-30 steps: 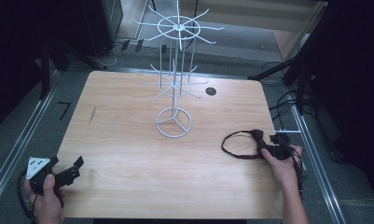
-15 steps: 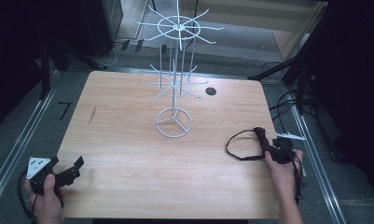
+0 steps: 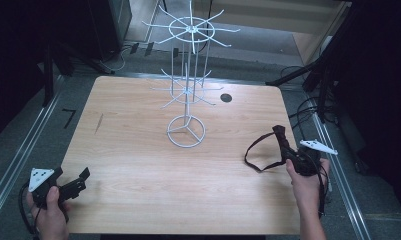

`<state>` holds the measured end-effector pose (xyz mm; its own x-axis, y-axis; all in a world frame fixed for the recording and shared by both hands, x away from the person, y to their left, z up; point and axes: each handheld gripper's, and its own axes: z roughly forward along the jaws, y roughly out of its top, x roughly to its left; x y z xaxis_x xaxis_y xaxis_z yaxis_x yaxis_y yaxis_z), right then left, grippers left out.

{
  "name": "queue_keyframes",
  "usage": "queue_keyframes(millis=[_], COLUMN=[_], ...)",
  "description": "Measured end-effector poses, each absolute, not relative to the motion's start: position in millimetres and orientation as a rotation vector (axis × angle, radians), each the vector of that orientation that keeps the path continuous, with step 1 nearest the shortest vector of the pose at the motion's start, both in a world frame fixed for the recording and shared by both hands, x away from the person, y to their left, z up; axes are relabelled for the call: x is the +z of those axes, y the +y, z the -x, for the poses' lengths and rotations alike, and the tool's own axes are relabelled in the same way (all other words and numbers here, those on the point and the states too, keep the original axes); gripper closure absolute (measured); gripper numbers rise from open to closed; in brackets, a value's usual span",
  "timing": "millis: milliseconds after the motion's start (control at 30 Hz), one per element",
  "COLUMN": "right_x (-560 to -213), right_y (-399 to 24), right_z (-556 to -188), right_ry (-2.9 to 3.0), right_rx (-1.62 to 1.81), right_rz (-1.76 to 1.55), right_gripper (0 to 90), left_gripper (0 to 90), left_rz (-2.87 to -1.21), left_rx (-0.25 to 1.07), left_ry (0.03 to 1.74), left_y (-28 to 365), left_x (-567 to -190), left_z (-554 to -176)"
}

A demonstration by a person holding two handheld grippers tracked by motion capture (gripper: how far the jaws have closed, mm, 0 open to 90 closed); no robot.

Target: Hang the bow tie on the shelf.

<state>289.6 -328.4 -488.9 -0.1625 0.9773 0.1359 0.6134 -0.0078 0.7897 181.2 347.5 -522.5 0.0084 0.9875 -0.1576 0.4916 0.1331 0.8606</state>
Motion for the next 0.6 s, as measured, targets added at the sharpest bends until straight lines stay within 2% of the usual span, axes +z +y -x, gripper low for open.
queue_keyframes(millis=[600], right_x=[-447], right_y=[-292], right_z=[-281], right_ry=[1.806], right_rx=[1.189], right_rz=[-1.46], right_gripper=[81.4], left_gripper=[8.3], left_rz=[-1.468], left_rx=[0.77], left_ry=[1.599], left_y=[348], left_x=[-523], left_z=[-181])
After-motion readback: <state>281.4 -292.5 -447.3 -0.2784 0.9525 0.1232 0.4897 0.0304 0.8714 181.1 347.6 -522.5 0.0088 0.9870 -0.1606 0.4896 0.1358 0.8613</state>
